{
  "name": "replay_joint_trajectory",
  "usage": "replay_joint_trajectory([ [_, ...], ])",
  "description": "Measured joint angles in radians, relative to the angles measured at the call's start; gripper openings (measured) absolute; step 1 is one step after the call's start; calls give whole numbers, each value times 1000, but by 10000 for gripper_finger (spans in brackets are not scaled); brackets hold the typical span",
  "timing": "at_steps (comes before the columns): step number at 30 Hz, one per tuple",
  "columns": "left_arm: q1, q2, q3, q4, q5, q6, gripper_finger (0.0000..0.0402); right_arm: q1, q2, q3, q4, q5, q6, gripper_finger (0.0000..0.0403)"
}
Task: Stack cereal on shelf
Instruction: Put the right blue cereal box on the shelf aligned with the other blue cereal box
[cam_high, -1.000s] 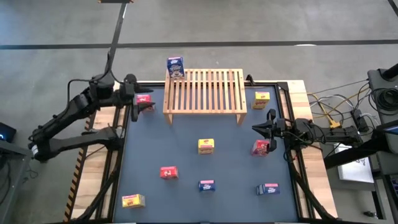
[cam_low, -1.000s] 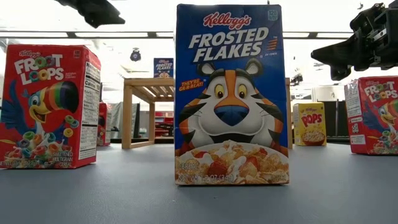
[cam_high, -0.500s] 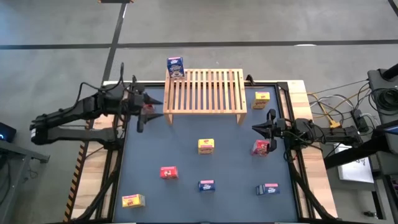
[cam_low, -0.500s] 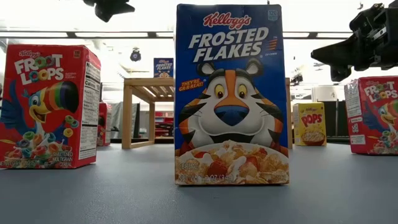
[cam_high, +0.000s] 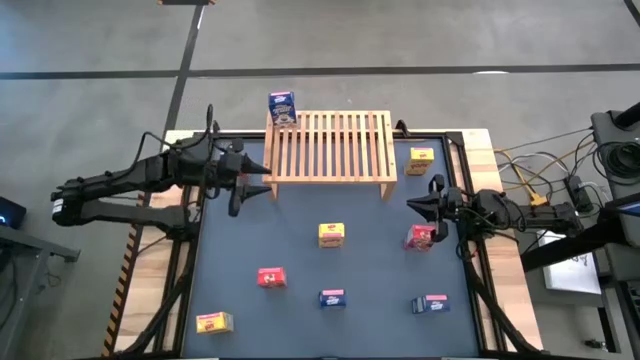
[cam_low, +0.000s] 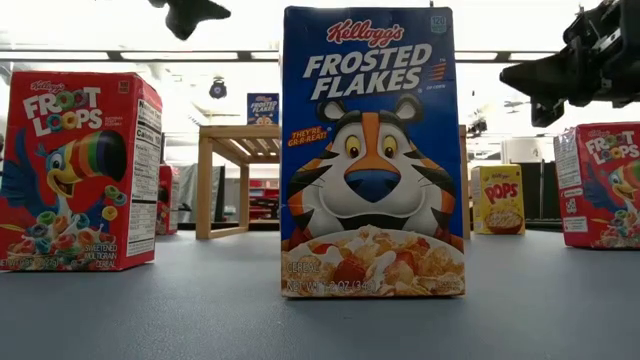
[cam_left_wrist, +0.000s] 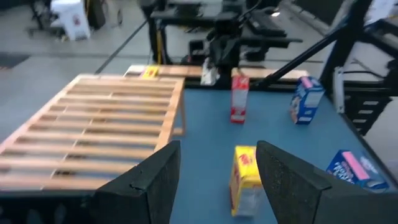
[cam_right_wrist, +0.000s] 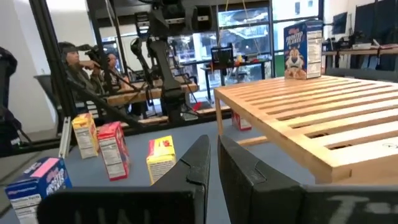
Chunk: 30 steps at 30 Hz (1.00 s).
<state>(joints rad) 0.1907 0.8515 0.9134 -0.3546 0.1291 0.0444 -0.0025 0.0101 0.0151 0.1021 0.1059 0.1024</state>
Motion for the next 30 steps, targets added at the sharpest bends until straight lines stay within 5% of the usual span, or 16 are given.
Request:
replay_joint_trajectory([
  [4, -58, 17, 0, 60, -35, 36, 194, 2, 5, 47, -46, -4, -11, 22],
  [13, -155, 22, -13, 84, -129, 85, 194, 50, 122, 380, -424, -69, 58, 23],
  [19, -157, 7, -49, 116, -130, 86, 194, 152, 271, 438, -403, -67, 97, 23],
  [30, -157, -63, -136, 208, -129, 84, 194, 402, 664, 613, -351, 112, 168, 23],
])
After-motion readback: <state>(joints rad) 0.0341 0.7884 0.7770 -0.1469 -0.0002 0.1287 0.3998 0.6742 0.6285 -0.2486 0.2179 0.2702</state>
